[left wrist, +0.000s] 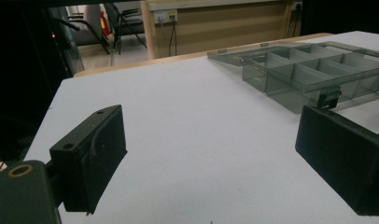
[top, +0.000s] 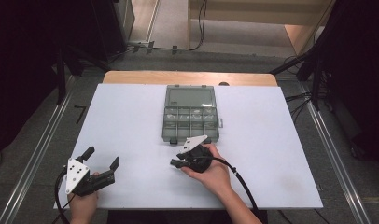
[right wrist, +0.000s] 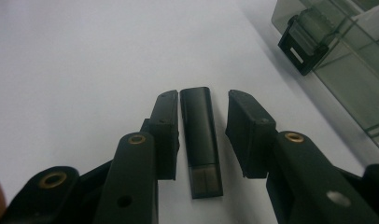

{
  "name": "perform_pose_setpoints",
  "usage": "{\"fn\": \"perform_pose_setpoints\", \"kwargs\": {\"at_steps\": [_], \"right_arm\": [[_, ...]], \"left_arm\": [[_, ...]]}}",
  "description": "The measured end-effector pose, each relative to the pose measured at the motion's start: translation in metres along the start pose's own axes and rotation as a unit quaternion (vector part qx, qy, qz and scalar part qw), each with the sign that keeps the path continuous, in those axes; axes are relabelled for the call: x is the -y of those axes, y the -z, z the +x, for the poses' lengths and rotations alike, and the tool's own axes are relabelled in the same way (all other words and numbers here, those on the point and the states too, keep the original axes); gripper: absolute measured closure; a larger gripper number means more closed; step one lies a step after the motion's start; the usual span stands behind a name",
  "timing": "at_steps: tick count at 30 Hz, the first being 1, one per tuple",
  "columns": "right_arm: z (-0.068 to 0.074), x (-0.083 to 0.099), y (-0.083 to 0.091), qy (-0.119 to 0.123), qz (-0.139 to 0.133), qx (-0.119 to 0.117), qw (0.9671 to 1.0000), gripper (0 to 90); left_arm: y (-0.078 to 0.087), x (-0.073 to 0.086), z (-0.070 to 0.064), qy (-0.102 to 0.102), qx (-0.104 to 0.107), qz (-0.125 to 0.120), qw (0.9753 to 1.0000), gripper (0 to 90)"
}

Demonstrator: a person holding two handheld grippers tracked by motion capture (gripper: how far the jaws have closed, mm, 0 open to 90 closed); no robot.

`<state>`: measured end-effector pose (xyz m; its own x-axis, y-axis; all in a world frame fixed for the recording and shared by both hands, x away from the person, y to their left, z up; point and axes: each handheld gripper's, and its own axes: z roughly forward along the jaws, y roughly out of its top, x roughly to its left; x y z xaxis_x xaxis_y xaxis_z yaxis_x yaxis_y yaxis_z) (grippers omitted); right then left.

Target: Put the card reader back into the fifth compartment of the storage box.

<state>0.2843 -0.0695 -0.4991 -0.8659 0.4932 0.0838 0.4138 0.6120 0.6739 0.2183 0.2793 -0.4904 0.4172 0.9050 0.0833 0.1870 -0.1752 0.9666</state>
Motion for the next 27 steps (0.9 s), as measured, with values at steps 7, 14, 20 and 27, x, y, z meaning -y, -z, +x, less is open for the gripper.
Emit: {"fn": "perform_pose_setpoints", "kwargs": {"at_steps": [7, 14, 20, 27], "right_arm": [[0.001, 0.002, -0.009, 0.007, 0.008, 0.003, 0.9999, 65.5], [0.005, 0.002, -0.01, 0.022, 0.008, 0.022, 0.9995, 70.6], [-0.002, 0.001, -0.007, 0.002, -0.008, 0.006, 0.9999, 70.7], [-0.007, -0.001, 0.002, -0.01, -0.022, 0.003, 0.9997, 70.7]], "left_arm": [[0.0, 0.0, 0.0, 0.0, 0.001, 0.0, 1.0, 8.9], [0.0, 0.0, 0.0, 0.0, 0.001, 0.0, 1.0, 8.9], [0.0, 0.0, 0.0, 0.0, 0.001, 0.0, 1.0, 8.9], [0.0, 0.0, 0.0, 0.0, 0.001, 0.0, 1.0, 8.9]]}}
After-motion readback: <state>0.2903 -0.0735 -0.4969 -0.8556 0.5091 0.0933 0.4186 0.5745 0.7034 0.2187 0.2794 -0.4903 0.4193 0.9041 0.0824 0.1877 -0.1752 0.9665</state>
